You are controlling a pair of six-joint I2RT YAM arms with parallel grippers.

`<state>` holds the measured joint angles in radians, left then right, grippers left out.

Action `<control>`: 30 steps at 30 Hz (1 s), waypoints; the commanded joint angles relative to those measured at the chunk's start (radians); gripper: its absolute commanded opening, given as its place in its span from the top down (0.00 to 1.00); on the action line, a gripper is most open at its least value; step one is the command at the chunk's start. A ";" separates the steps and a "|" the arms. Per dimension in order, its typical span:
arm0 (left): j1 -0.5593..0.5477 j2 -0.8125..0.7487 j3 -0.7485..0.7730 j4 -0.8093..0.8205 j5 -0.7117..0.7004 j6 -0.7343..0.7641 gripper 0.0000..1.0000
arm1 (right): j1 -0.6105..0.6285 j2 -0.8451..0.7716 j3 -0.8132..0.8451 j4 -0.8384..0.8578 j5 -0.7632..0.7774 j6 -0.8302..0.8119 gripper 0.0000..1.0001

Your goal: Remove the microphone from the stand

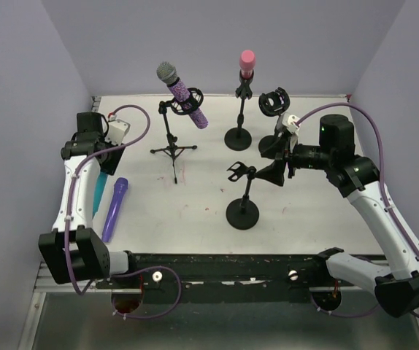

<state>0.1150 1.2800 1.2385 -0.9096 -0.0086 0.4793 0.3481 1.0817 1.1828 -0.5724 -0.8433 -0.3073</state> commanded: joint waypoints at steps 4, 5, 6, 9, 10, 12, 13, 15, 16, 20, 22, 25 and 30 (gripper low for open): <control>0.106 0.224 0.025 0.127 -0.005 -0.082 1.00 | -0.027 0.023 0.026 -0.010 0.004 0.016 0.23; 0.117 0.249 0.033 0.130 -0.005 -0.087 1.00 | -0.027 0.027 0.031 -0.014 0.003 0.016 0.23; 0.127 0.274 0.036 0.138 -0.007 -0.090 1.00 | -0.027 0.030 0.035 -0.020 0.003 0.011 0.23; 0.159 0.326 0.030 0.176 -0.016 -0.094 1.00 | -0.032 0.043 0.043 -0.021 0.006 0.011 0.23; 0.170 0.338 0.026 0.189 -0.025 -0.093 1.00 | -0.034 0.044 0.044 -0.020 0.006 0.017 0.23; 0.186 0.370 0.019 0.202 -0.039 -0.087 1.00 | -0.040 0.046 0.043 -0.018 0.006 0.025 0.23; 0.193 0.387 0.018 0.205 -0.040 -0.087 1.00 | -0.043 0.046 0.041 -0.018 0.004 0.028 0.23; 0.204 0.426 0.018 0.198 -0.044 -0.091 1.00 | -0.049 0.046 0.038 -0.015 0.001 0.033 0.23; 0.206 0.439 0.018 0.193 -0.041 -0.093 1.00 | -0.050 0.046 0.037 -0.012 0.000 0.036 0.23; 0.206 0.473 0.012 0.169 -0.011 -0.099 0.87 | -0.060 0.049 0.034 -0.009 -0.005 0.039 0.23; 0.207 0.489 0.010 0.155 0.002 -0.105 0.84 | -0.058 0.049 0.034 -0.009 -0.008 0.039 0.23; 0.206 0.518 0.018 0.129 0.009 -0.120 0.77 | -0.058 0.050 0.032 -0.007 -0.011 0.039 0.23; 0.206 0.538 0.000 0.132 0.006 -0.119 0.69 | -0.058 0.049 0.031 0.006 -0.016 0.042 0.23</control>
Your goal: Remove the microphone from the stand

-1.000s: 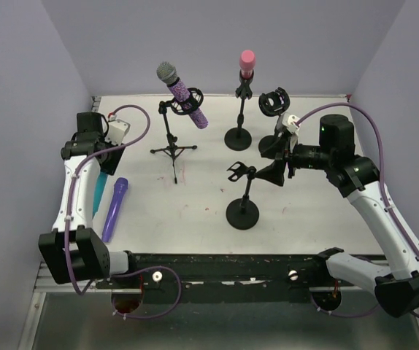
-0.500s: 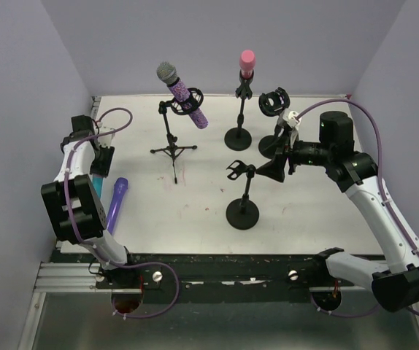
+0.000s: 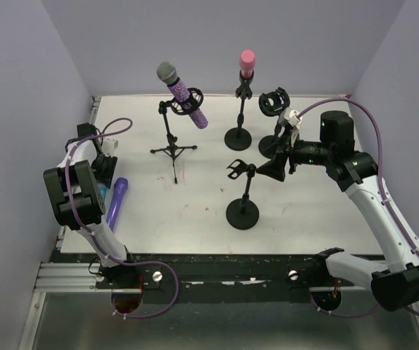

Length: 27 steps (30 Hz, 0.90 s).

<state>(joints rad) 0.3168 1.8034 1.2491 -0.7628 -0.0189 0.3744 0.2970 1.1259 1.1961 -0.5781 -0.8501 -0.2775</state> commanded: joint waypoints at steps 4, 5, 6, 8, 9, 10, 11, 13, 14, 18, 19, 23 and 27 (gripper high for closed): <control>0.005 0.005 -0.040 0.025 -0.004 -0.005 0.62 | -0.009 0.002 0.020 0.015 -0.010 0.018 0.23; 0.005 0.008 -0.039 0.023 0.000 -0.006 0.61 | -0.009 0.002 0.020 0.015 -0.010 0.018 0.23; 0.004 0.014 -0.034 0.019 0.005 -0.011 0.60 | -0.010 0.000 0.020 0.014 -0.012 0.018 0.23; 0.005 0.024 -0.017 0.002 0.013 -0.023 0.56 | -0.012 -0.002 0.020 0.015 -0.017 0.018 0.23; 0.005 0.033 -0.007 -0.006 0.013 -0.031 0.55 | -0.013 -0.003 0.020 0.017 -0.018 0.015 0.23; 0.005 0.040 -0.001 -0.013 0.013 -0.035 0.51 | -0.013 -0.003 0.022 0.018 -0.020 0.015 0.23; 0.005 0.043 0.003 -0.018 0.016 -0.038 0.50 | -0.015 -0.005 0.023 0.015 -0.021 0.015 0.23; 0.004 0.045 0.001 -0.018 0.017 -0.043 0.47 | -0.015 -0.005 0.026 0.014 -0.020 0.012 0.23; 0.005 0.047 0.004 -0.017 0.019 -0.046 0.47 | -0.016 -0.008 0.025 0.012 -0.021 0.012 0.23; 0.005 0.039 0.004 -0.020 0.017 -0.051 0.23 | -0.019 -0.015 0.014 0.009 -0.026 0.009 0.23; 0.005 0.036 0.003 -0.020 0.019 -0.051 0.21 | -0.018 -0.018 0.013 0.009 -0.026 0.009 0.23; 0.004 0.025 0.001 -0.021 0.017 -0.046 0.21 | -0.021 -0.026 0.005 0.012 -0.027 0.009 0.23; 0.005 0.010 0.004 -0.026 0.019 -0.054 0.21 | -0.021 -0.028 0.011 0.004 -0.032 0.005 0.23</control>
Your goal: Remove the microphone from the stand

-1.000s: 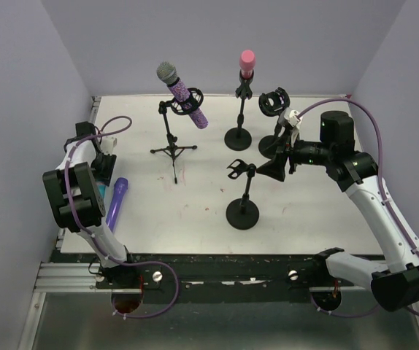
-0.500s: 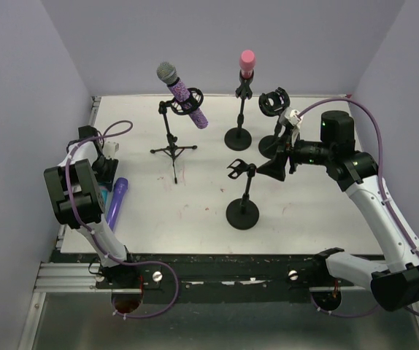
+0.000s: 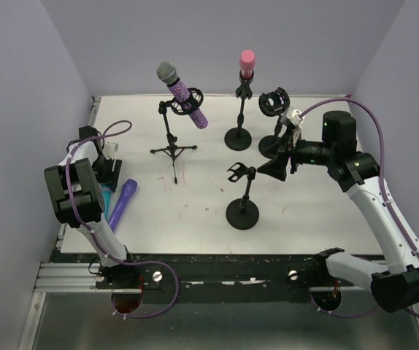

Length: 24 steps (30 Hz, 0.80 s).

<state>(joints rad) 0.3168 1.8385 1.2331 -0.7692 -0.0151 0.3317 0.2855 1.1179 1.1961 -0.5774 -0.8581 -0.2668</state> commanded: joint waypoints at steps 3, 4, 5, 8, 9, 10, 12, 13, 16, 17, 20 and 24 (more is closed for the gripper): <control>0.005 -0.045 0.028 -0.042 0.049 -0.019 0.21 | -0.009 -0.018 0.019 -0.012 -0.035 -0.023 0.23; 0.005 -0.060 0.028 -0.048 0.053 -0.022 0.21 | -0.009 -0.018 0.023 -0.025 -0.042 -0.040 0.23; 0.004 -0.073 0.034 -0.059 0.059 -0.028 0.21 | -0.009 -0.017 0.031 -0.039 -0.054 -0.058 0.24; 0.001 -0.136 0.051 -0.097 0.070 -0.039 0.21 | -0.011 -0.006 0.059 -0.088 -0.082 -0.121 0.23; -0.002 -0.159 0.060 -0.108 0.072 -0.040 0.22 | -0.008 0.000 0.068 -0.099 -0.088 -0.138 0.23; -0.004 -0.182 0.066 -0.125 0.067 -0.040 0.22 | -0.009 0.003 0.074 -0.104 -0.094 -0.153 0.23; -0.008 -0.238 0.074 -0.148 0.063 -0.039 0.22 | -0.006 0.016 0.085 -0.102 -0.101 -0.164 0.23; -0.010 -0.272 0.075 -0.157 0.063 -0.037 0.22 | -0.008 0.022 0.089 -0.101 -0.104 -0.167 0.23; -0.012 -0.381 0.071 -0.167 0.098 -0.036 0.22 | -0.003 0.048 0.099 -0.079 -0.120 -0.172 0.23; -0.012 -0.415 0.060 -0.153 0.113 -0.039 0.22 | 0.001 0.062 0.105 -0.081 -0.128 -0.183 0.23; -0.027 -0.516 0.037 -0.122 0.148 -0.066 0.22 | 0.032 0.117 0.157 -0.154 -0.142 -0.268 0.23; -0.086 -0.680 0.067 -0.082 0.291 -0.042 0.25 | 0.086 0.204 0.261 -0.362 -0.159 -0.501 0.23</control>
<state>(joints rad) 0.2798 1.2675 1.2816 -0.8864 0.1204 0.2813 0.3313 1.2739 1.3685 -0.7364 -0.9607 -0.5610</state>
